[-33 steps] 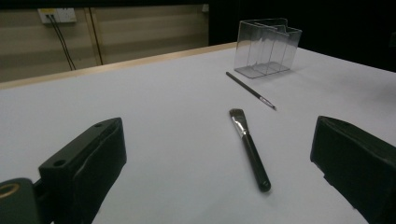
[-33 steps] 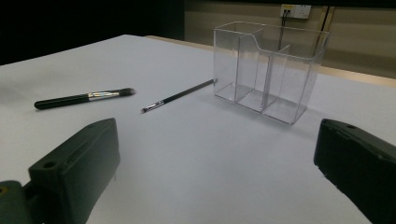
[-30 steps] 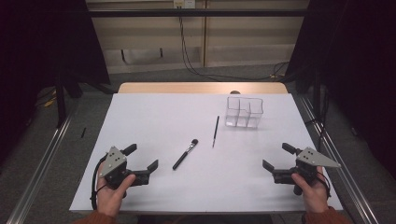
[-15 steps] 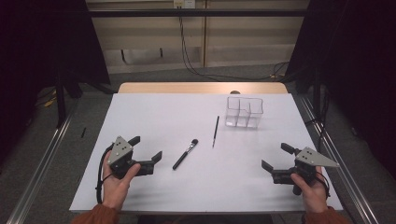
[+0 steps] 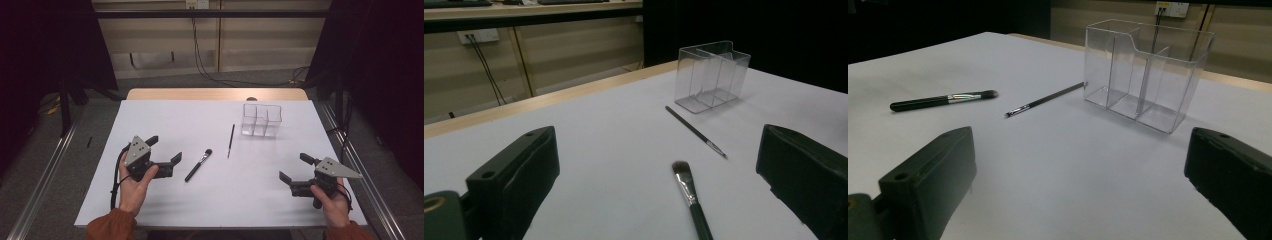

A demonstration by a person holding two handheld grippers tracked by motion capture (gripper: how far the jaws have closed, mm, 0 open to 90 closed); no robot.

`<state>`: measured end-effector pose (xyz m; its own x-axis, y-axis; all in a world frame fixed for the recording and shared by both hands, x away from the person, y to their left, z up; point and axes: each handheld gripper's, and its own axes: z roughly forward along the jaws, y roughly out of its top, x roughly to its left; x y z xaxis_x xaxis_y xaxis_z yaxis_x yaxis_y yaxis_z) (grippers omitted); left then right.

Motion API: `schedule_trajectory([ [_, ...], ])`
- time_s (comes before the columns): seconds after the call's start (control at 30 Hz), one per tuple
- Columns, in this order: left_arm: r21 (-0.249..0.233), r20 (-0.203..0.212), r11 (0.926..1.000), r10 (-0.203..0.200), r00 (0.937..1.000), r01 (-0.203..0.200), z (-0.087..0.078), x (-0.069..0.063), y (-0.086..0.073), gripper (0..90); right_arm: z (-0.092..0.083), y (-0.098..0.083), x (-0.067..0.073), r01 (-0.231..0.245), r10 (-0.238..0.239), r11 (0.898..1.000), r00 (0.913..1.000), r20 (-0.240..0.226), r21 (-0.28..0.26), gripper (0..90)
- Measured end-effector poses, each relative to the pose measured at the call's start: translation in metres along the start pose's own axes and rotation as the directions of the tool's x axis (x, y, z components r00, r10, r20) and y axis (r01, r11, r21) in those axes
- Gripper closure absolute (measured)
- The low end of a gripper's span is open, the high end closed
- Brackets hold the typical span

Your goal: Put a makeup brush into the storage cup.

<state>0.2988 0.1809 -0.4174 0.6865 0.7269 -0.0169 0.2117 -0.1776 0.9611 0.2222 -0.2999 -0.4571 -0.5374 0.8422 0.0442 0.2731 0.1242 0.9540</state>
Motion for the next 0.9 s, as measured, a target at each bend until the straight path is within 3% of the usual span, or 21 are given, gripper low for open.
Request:
schedule_trajectory([
  [0.2, -0.009, -0.012, 0.9999, 0.005, 0.9999, -0.005, 0.009, 0.004, 0.008, 3.2, 0.0, 0.0, 0.0, 0.0, 0.0, 1.0, 1.0, -0.002, 0.002, 0.0],
  [0.33, -0.009, 0.017, 0.9999, 0.01, 0.9998, -0.01, 0.014, 0.002, 0.013, 3.1, 0.0, 0.0, -0.001, 0.0, 0.0, 1.0, 1.0, 0.0, 0.002, 0.0],
  [0.5, 0.025, 0.056, 0.9995, 0.018, 0.9982, -0.019, 0.035, -0.004, 0.018, 3.0, 0.001, 0.0, 0.0, 0.001, -0.001, 1.0, 1.0, 0.002, 0.007, 0.0],
  [0.6, 0.02, 0.052, 0.9996, 0.02, 0.9985, -0.021, 0.04, -0.006, 0.02, 3.0, 0.0, 0.0, -0.001, 0.0, 0.0, 1.0, 1.0, 0.001, 0.006, 0.0],
  [0.9, 0.105, 0.057, 0.9931, 0.046, 0.9973, -0.051, 0.056, -0.009, 0.026, 3.7, 0.001, 0.0, 0.0, 0.001, -0.001, 1.0, 1.0, 0.0, 0.008, 0.0],
])
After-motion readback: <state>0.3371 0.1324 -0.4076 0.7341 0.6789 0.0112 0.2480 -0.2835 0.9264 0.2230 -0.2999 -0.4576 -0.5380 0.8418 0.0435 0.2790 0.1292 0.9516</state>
